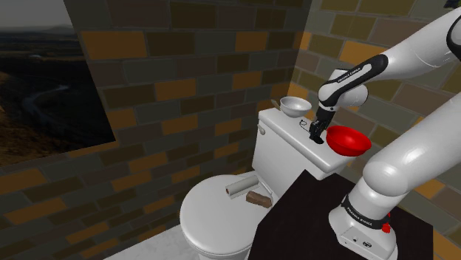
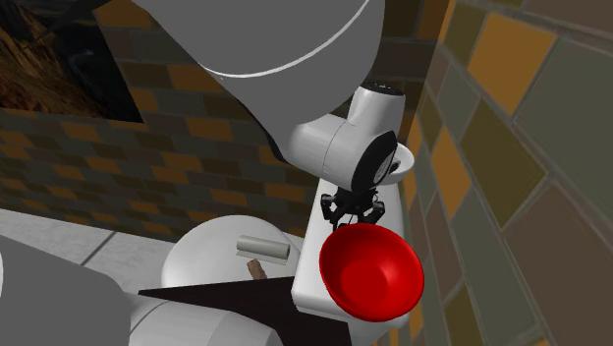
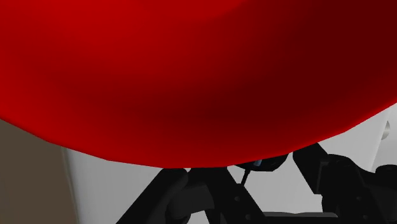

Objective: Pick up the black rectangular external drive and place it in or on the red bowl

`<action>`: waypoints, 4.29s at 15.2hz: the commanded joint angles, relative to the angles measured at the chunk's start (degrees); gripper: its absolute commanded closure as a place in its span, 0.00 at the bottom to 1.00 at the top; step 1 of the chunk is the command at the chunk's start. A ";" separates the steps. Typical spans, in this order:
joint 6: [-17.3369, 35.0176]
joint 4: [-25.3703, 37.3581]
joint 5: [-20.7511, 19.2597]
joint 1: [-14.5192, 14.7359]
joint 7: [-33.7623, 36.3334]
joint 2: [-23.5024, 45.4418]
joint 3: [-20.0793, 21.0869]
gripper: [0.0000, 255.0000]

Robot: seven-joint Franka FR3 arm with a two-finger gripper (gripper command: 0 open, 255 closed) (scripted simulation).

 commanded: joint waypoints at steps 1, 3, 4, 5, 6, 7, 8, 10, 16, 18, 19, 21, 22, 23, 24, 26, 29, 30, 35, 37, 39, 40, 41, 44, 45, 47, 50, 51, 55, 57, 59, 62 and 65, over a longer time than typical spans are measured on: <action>0.00 -0.03 -0.01 -0.01 0.00 0.00 0.00 1.00; -2.03 0.44 -0.81 -0.43 0.70 -1.65 0.48 1.00; -3.03 0.70 -1.15 -0.63 1.01 -2.45 0.72 1.00; -4.04 0.98 -1.46 -0.81 1.30 -3.22 0.96 1.00; -5.04 1.26 -1.73 -0.98 1.56 -3.96 1.21 1.00; -6.03 1.56 -1.96 -1.15 1.81 -4.69 1.46 1.00; -7.02 1.88 -2.17 -1.29 2.04 -5.39 1.69 1.00; -8.98 2.55 -2.52 -1.54 2.45 -6.73 2.15 1.00; -14.70 4.87 -3.12 -2.08 3.38 -10.24 3.47 1.00; -16.55 5.75 -3.20 -2.20 3.62 -11.24 3.89 1.00; -17.46 6.21 -3.22 -2.25 3.72 -11.71 4.10 1.00; -19.27 7.16 -3.24 -2.33 3.92 -12.60 4.50 1.00; -20.17 7.65 -3.24 -2.36 4.00 -13.01 4.70 1.00; -21.06 8.15 -3.23 -2.39 4.09 -13.40 4.89 1.00; -21.94 8.67 -3.21 -2.41 4.16 -13.78 5.08 1.00; -23.68 9.73 -3.16 -2.44 4.31 -14.47 5.45 1.00; -26.25 11.41 -3.04 -2.45 4.49 -15.37 5.98 1.00; -27.09 12.00 -3.00 -2.44 4.54 -15.64 6.15 1.00; -30.81 6.33 -6.37 -6.40 3.51 -25.08 6.21 1.00; -33.02 3.80 -7.92 -8.61 2.59 -29.80 6.12 1.00; -35.54 1.55 -9.41 -10.95 1.39 -34.51 5.92 1.00; -36.90 0.53 -10.14 -12.16 0.68 -36.86 5.78 1.00; -38.32 -0.41 -10.86 -13.40 -0.10 -39.19 5.61 1.00; -43.90 -3.16 -13.49 -18.07 -3.47 -47.42 4.67 1.00; -43.16 -3.89 -13.78 -18.26 -3.50 -47.39 4.37 1.00; -41.67 -5.32 -14.43 -18.58 -3.52 -47.30 3.72 1.00; -39.36 -7.41 -15.48 -19.05 -3.53 -47.02 2.67 1.00; -38.56 -8.08 -15.84 -19.21 -3.53 -46.88 2.30 1.00; -35.24 -10.68 -17.39 -19.83 -3.54 -46.07 0.75 1.00; -33.48 -11.92 -18.21 -20.14 -3.54 -45.49 -0.07 1.00; -31.69 -13.08 -19.05 -20.43 -3.55 -44.81 -0.91 1.00; -31.69 -13.08 -19.05 -20.43 -3.55 -44.81 -0.91 1.00; -31.69 -13.08 -19.04 -20.44 -3.55 -44.80 -0.91 1.00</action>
